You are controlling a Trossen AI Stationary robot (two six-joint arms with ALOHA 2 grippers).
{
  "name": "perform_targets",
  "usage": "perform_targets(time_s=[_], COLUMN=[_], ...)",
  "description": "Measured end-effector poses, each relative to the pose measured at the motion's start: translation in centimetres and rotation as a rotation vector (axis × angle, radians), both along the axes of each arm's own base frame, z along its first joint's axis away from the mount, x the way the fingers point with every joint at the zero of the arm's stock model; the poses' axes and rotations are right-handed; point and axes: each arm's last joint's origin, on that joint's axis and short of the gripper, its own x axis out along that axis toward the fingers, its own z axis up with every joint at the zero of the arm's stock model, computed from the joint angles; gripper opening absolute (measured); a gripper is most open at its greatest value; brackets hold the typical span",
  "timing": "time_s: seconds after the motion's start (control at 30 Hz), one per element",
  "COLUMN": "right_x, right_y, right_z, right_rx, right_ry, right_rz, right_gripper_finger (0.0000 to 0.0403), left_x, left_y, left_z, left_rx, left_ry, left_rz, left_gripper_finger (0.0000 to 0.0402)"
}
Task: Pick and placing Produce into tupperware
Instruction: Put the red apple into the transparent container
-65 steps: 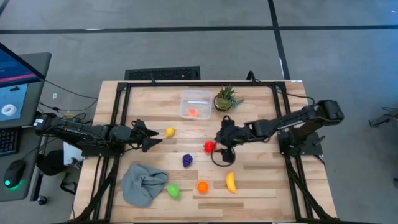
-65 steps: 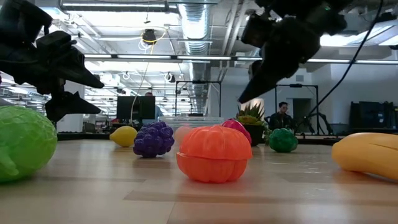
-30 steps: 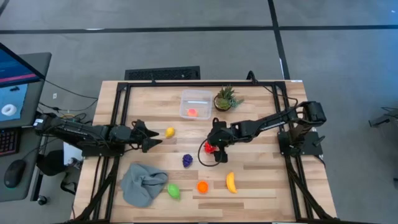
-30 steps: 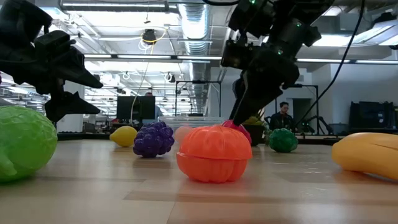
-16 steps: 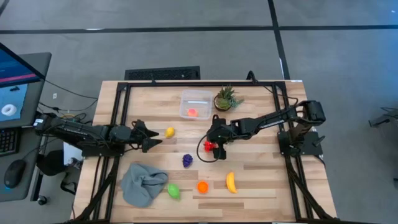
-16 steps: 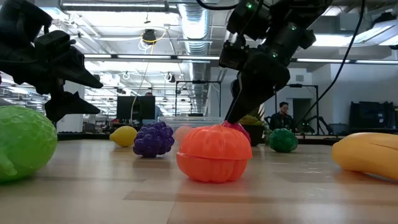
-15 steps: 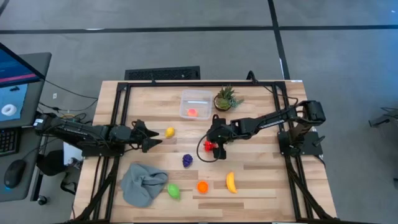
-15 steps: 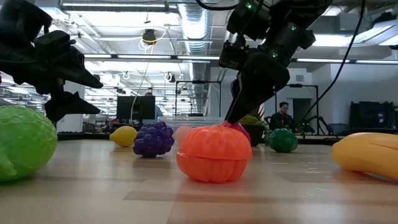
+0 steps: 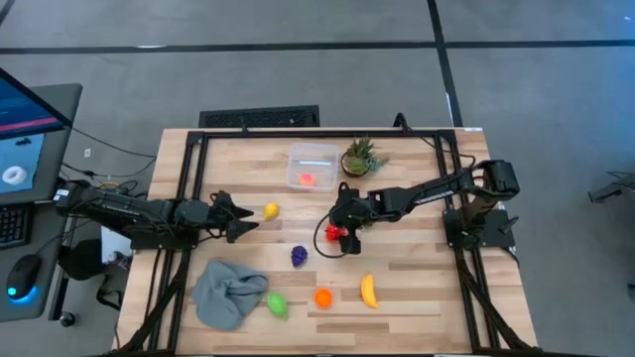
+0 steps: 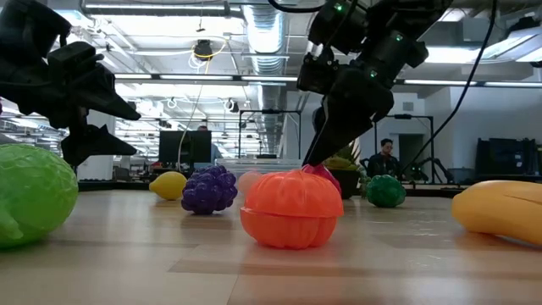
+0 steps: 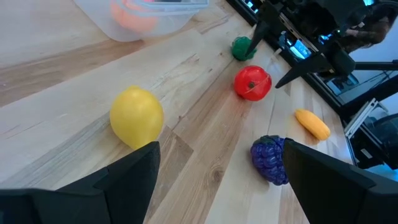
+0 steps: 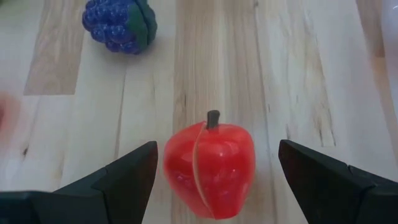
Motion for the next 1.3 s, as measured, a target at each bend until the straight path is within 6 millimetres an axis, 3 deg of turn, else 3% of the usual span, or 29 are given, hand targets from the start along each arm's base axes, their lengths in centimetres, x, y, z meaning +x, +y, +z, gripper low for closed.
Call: perform_targets(time_s=[0.23, 0.63, 1.3], right_x=[0.2, 2.7, 2.3], right_y=[0.0, 0.5, 0.2], right_z=[-1.1, -3.6, -3.5], right_rx=[0.013, 0.071, 0.088], right_ry=[0.031, 0.148, 0.199], right_rz=[0.002, -0.009, -0.046], right_gripper_finger=[0.0359, 0.0356, 0.03], left_x=[0.0, 0.0, 0.0], left_y=[0.0, -0.1, -0.1], left_z=[0.0, -0.1, -0.1], left_rx=[0.0, -0.022, -0.014], left_ry=[0.0, 0.01, 0.016], left_rz=[0.0, -0.009, -0.019], left_gripper_finger=[0.0323, 0.0323, 0.0323])
